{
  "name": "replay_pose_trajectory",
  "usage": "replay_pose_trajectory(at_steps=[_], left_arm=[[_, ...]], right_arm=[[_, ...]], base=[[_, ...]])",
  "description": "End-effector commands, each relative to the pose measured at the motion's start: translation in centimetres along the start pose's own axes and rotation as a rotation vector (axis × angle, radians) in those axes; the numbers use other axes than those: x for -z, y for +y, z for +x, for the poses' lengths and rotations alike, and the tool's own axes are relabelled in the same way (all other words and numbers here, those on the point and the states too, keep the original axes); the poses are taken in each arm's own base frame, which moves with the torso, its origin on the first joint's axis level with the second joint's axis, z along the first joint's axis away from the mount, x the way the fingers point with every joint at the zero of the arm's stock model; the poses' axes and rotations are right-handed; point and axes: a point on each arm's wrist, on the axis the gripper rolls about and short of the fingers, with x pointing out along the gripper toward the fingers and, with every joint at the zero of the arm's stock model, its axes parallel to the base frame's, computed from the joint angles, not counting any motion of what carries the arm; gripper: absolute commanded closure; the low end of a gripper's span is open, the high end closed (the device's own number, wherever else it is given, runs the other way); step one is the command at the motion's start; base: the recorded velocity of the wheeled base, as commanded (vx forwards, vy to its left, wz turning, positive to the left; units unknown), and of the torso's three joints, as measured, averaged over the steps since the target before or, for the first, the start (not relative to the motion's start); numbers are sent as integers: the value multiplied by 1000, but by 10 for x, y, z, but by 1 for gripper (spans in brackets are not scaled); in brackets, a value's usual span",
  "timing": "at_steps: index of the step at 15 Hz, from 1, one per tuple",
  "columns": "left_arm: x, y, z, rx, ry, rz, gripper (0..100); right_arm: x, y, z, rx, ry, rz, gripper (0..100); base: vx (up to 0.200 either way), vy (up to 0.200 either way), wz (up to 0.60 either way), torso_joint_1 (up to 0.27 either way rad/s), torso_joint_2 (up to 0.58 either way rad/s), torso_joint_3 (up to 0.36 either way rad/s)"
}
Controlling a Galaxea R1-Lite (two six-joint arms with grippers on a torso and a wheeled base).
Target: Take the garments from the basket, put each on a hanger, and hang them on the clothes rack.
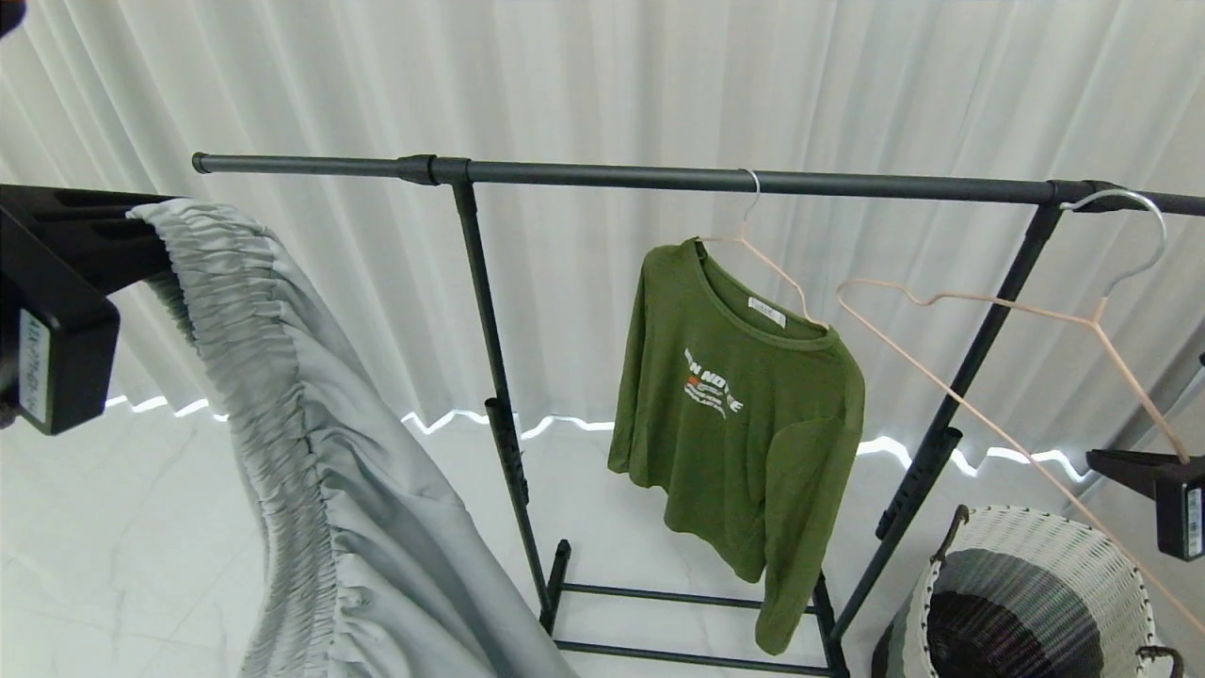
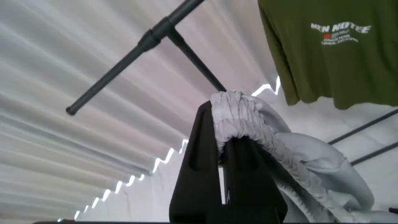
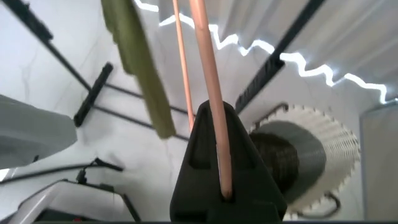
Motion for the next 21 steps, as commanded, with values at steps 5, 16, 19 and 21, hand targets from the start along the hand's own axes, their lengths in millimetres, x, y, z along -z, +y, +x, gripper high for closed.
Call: replay_pose_trajectory(at_steps=[5,16,19,21], left_arm=[[5,-10,8,27,33,21,100],[-19,-30,79,-105,193,-299,100],[-21,-32,84,-109,193,-345,100],[-23,-31,87,-117,190,-381,100]], right_arm=[[-11,23,-46,-106,-175,-81,100],[-16,96,-55,-614,-66,-344,100],[-39,113,-52,-667,-46,-215,100],[-50,121,-44,-636,-28,-162,100]], base=[[-40,0,0,0,0,0],[0,0,0,0,0,0],[0,0,0,0,0,0],[0,0,0,0,0,0]])
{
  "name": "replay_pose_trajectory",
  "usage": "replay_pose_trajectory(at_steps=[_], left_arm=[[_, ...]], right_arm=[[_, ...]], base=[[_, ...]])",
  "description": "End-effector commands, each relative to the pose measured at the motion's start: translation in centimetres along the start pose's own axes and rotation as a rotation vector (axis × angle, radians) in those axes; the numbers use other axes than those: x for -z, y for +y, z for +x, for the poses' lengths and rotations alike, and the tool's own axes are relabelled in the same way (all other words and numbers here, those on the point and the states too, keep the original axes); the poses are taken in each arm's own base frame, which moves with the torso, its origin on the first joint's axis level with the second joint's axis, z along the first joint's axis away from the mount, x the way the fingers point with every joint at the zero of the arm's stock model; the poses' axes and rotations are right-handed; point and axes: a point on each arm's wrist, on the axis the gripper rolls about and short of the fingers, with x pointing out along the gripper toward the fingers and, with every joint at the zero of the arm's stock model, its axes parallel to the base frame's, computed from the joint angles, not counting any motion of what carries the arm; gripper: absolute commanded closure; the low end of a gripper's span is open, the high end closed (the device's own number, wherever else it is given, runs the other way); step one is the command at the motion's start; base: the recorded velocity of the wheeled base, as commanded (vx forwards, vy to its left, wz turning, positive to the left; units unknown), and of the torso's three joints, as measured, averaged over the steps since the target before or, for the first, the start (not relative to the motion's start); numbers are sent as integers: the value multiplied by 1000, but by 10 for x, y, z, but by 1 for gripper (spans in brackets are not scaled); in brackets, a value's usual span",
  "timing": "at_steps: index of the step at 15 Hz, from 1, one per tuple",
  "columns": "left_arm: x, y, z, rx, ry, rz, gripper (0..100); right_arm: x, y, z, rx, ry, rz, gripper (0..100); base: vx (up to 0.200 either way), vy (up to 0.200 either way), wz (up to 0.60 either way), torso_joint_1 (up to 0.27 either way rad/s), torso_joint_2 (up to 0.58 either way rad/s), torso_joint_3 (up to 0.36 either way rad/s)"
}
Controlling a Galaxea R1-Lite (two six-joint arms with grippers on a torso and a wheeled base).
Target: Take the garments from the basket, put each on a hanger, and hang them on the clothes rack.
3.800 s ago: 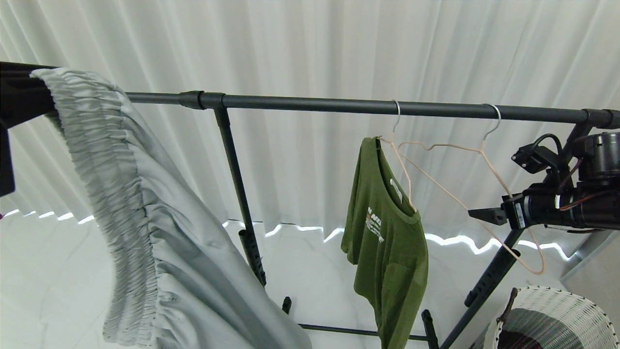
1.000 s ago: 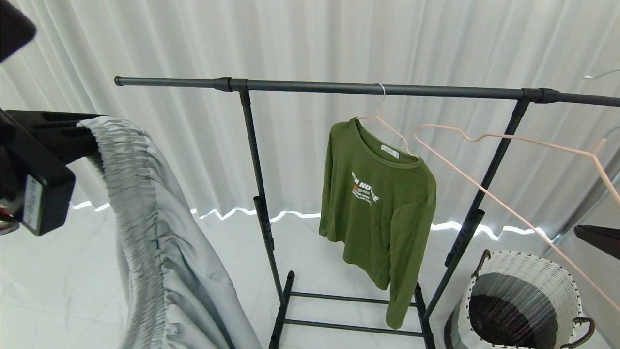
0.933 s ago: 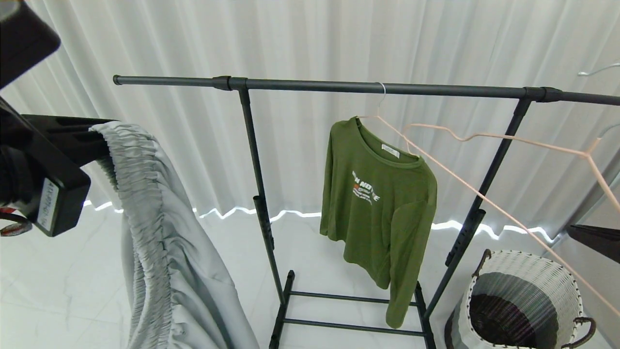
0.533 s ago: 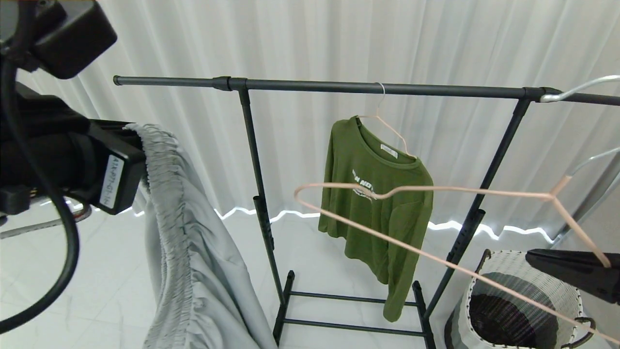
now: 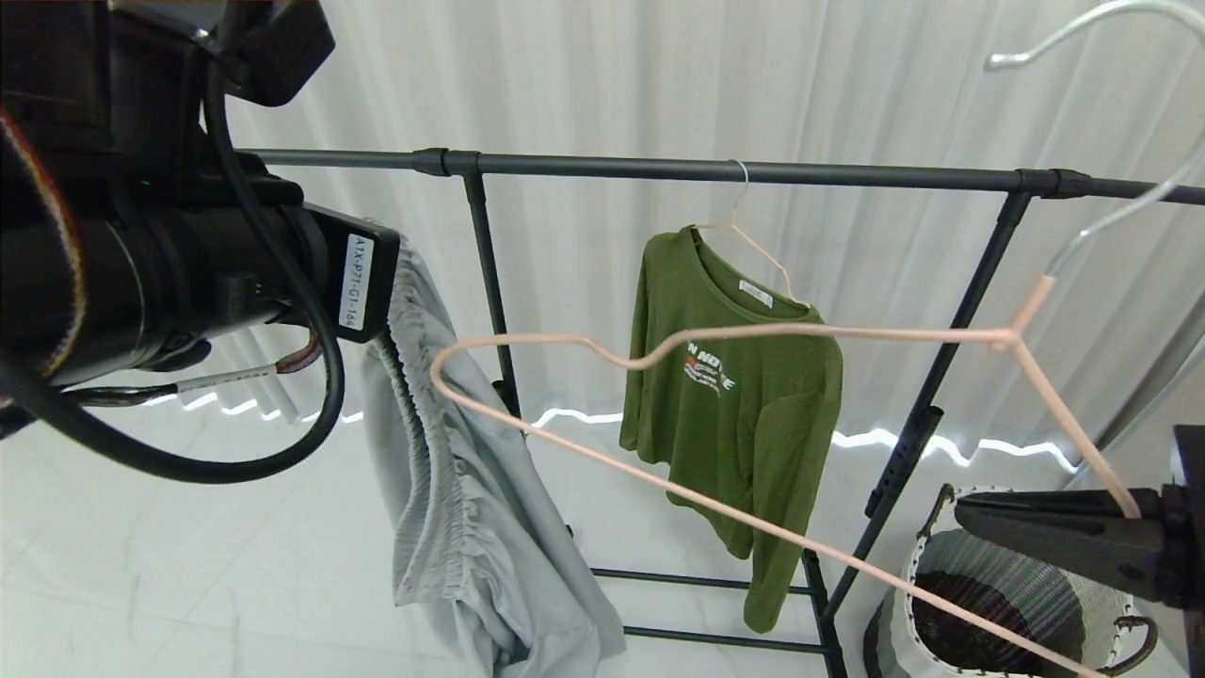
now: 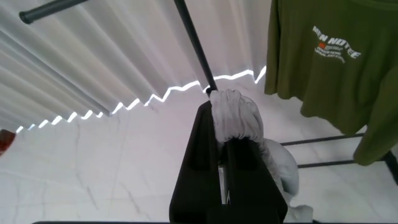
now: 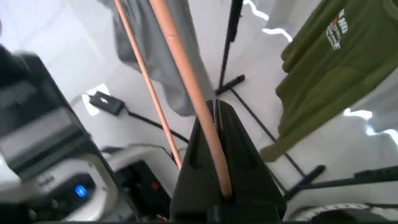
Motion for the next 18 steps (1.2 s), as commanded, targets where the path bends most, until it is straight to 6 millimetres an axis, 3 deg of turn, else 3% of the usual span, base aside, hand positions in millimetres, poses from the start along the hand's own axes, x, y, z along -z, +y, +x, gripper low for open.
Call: replay_pose_trajectory(at_steps=[1,2,4,11,18], left_arm=[[-2,-3,4,-2,4,-5,100],[-6,-4,8,-6,0,-34,100],[-11,-6,16,-20,2,-63,100],[-14,-15,38,-65,32,-103,100],[-14,-10,43,-89,36,-118,100]], right_arm=[[-8,1,17,10,30,19,100],[-12,3,31,67,43,64,100],[-24,14,37,30,14,135,100],[-22,27,35,21,17,122,100],[-15,31,35,6,70,103,100]], base=[[0,0,0,0,0,0],[0,0,0,0,0,0],[0,0,0,0,0,0],[0,0,0,0,0,0],[0,0,0,0,0,0]])
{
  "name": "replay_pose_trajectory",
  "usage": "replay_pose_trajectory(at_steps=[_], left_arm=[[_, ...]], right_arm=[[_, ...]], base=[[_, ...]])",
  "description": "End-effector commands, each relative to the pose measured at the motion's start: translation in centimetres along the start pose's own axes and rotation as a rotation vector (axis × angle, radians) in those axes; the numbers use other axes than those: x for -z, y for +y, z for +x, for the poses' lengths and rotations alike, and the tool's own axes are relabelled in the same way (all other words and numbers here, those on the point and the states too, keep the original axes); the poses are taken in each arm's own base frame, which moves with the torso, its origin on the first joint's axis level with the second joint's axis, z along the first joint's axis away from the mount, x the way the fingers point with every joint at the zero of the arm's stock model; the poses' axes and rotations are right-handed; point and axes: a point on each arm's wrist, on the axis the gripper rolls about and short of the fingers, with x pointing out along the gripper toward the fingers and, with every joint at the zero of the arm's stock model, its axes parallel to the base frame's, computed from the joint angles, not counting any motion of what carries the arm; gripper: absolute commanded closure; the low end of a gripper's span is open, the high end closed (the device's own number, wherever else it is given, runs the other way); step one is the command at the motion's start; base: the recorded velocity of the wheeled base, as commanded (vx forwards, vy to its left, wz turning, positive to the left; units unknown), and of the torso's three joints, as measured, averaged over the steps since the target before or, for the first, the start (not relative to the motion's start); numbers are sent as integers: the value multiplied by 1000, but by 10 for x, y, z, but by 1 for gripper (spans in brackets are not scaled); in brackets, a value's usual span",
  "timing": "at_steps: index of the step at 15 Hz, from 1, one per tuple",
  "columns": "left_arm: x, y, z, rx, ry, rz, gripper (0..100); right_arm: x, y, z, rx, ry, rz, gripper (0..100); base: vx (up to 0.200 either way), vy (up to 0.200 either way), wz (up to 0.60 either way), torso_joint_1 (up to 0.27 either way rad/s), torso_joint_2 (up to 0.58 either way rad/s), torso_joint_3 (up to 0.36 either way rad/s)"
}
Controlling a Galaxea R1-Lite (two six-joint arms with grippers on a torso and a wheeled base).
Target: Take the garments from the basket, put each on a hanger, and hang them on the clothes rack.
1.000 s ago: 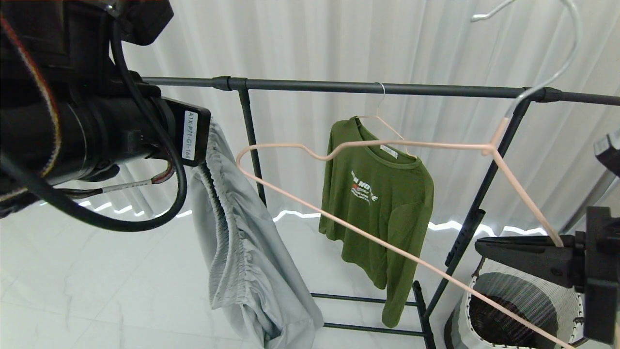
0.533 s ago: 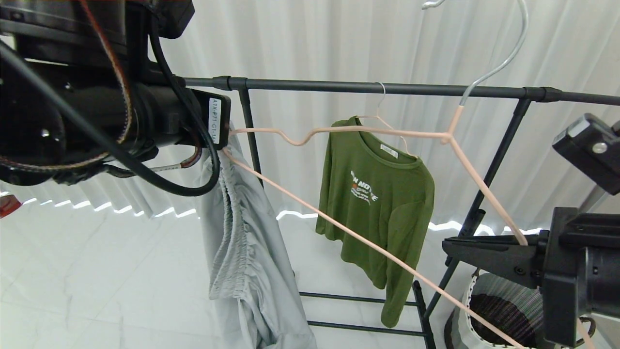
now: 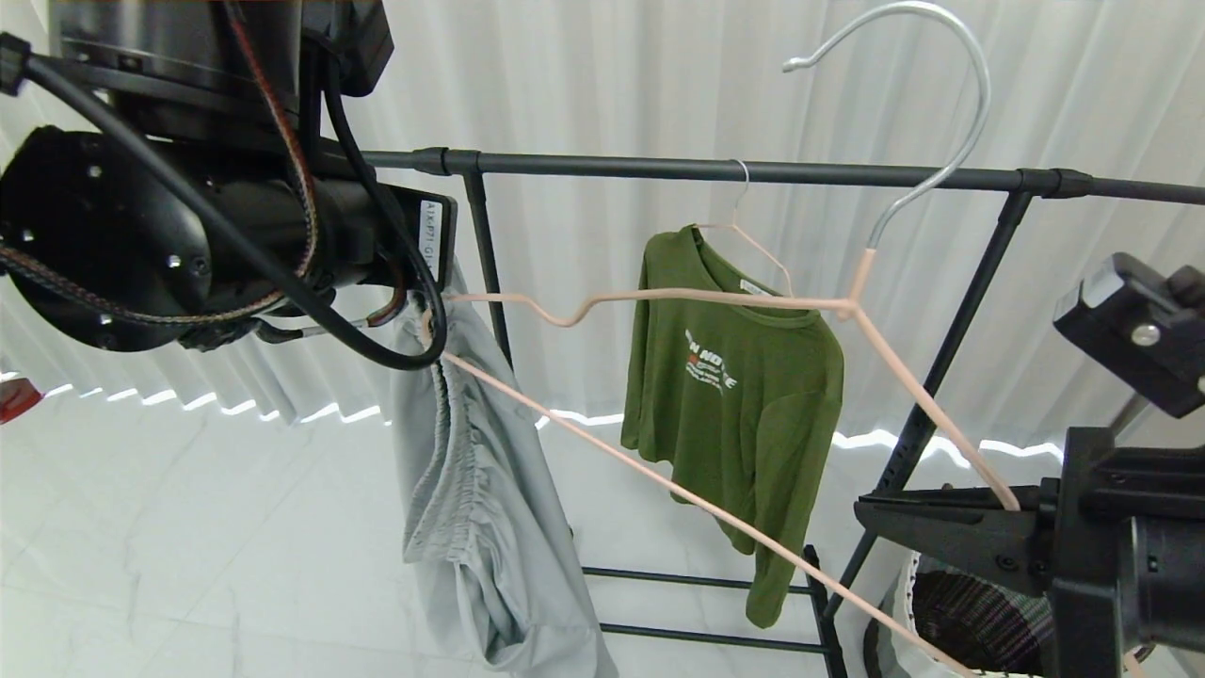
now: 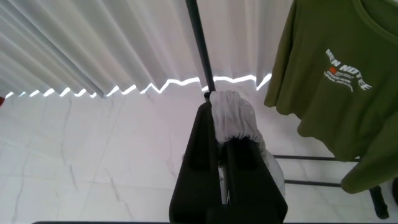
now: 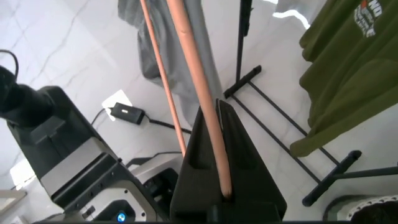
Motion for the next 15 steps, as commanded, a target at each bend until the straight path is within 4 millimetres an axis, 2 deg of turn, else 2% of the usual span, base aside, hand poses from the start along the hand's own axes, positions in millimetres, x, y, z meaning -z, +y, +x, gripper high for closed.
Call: replay_pose_trajectory(at_steps=[1,5,8,15], left_arm=[[-1,1,-1,-1,-4,-3,100],[-1,1,-1,-3,-5,-4,100],[-1,0,-4,-7,-7,2,100],[2,-15,-12,26,-10,28,100]], right_arm=[[4,0,2,1,20,-7,100],[6,0,5,10,33,-8,100],[6,-3,22,114,42,-2,100],[-8,-5,45,133,-61,47,100]], base=[[0,0,0,0,0,0],[0,0,0,0,0,0],[0,0,0,0,0,0],[0,0,0,0,0,0]])
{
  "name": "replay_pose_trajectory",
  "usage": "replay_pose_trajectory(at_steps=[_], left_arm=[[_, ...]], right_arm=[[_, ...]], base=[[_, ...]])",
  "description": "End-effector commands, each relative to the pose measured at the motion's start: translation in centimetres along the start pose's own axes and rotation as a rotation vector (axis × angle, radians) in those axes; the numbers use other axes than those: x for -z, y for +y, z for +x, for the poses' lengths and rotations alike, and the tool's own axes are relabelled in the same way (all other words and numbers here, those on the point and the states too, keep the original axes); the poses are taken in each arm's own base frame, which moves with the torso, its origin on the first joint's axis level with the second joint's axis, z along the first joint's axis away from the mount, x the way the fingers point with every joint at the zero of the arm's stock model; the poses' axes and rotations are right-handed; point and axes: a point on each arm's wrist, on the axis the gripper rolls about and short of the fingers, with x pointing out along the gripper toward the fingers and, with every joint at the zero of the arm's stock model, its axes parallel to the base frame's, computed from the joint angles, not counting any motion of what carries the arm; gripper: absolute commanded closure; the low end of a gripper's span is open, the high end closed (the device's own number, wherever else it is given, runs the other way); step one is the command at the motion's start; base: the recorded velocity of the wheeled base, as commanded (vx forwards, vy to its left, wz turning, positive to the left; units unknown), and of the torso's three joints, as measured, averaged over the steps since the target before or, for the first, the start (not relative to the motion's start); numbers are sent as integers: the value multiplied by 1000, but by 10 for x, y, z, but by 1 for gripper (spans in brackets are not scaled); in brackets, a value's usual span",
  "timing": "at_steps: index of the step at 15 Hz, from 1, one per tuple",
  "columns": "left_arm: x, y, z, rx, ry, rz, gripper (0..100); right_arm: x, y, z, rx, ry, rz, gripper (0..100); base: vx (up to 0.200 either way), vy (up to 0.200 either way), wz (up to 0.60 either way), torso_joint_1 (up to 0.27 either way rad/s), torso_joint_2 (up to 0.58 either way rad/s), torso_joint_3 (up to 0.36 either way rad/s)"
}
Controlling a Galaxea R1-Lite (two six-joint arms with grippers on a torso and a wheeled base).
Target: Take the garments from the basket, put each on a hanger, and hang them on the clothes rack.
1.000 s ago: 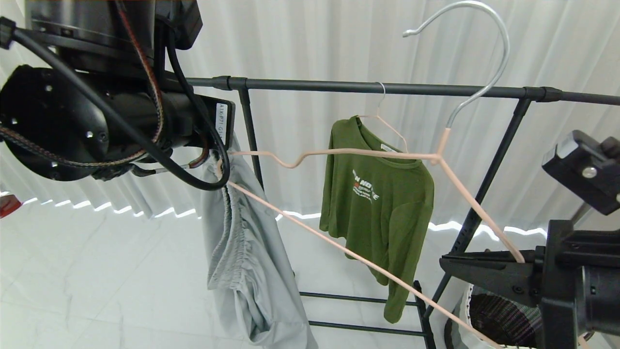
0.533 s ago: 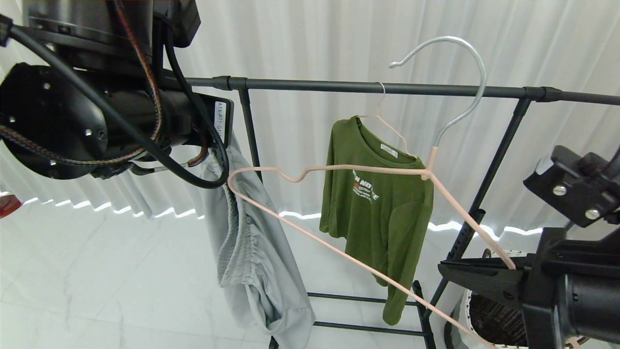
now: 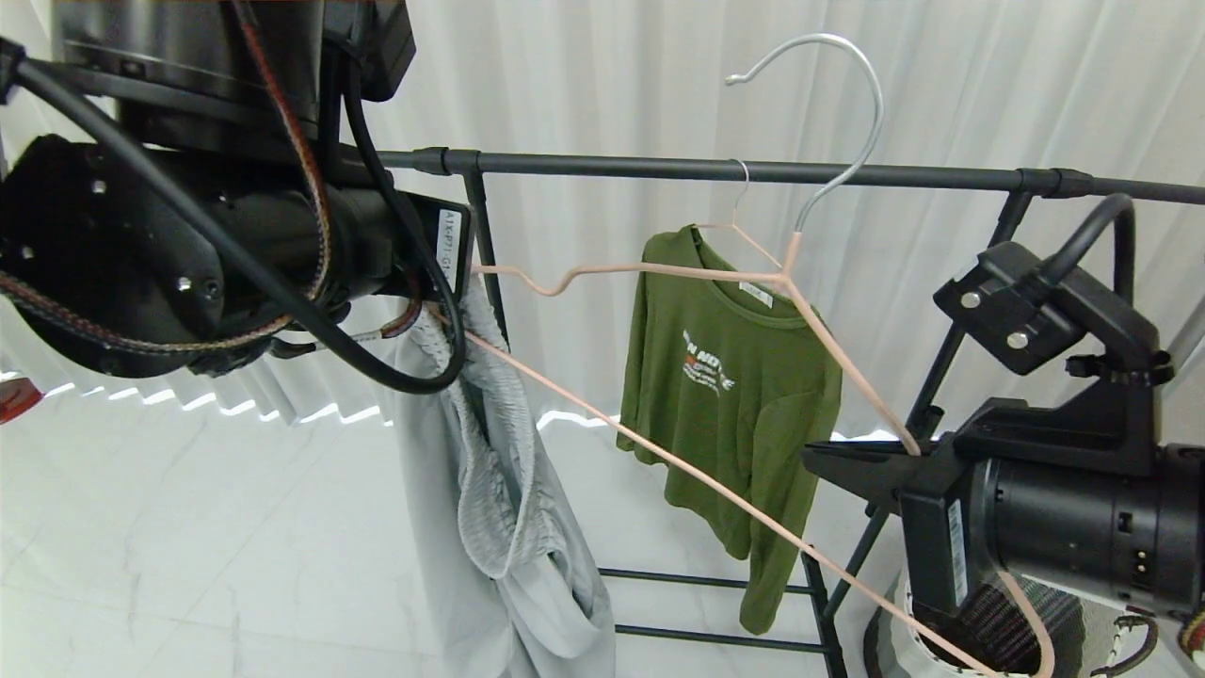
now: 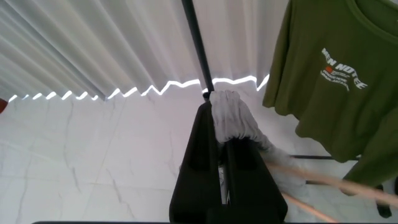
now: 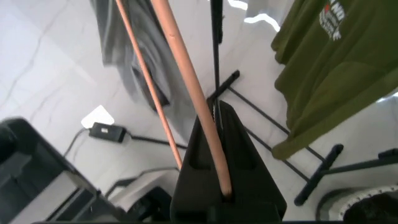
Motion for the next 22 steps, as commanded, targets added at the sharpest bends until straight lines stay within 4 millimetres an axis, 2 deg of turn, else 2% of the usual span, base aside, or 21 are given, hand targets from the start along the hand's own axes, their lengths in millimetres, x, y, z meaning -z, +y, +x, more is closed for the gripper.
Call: replay_pose_trajectory(at_steps=[1,6,10,13,14,17,20,22], left_arm=[[0,-4,-3,16,-3,6,100],[1,-9,-11,29,-9,20,100],[2,-23,-14,72,-10,39,100],[1,-31,-16,94,-14,18,100],[-1,-31,-15,94,-16,1,100],[-7,-28,-17,93,-34,-20,100],[-7,-28,-17,93,-35,-21,100],[-7,-28,-17,91,-33,-19,100]], right_arm=[[0,1,8,5,5,1,100],[-3,-10,21,119,1,41,100],[-10,-6,27,110,-60,78,100],[-8,7,26,59,-62,65,100],[-3,24,16,-18,-48,51,100],[10,55,5,-159,14,92,100],[20,62,22,-139,53,89,100],[18,59,29,-107,29,106,100]], base=[[0,0,0,0,0,0],[0,0,0,0,0,0],[0,0,0,0,0,0],[0,0,0,0,0,0],[0,0,0,0,0,0],[0,0,0,0,0,0],[0,0,0,0,0,0],[0,0,0,0,0,0]])
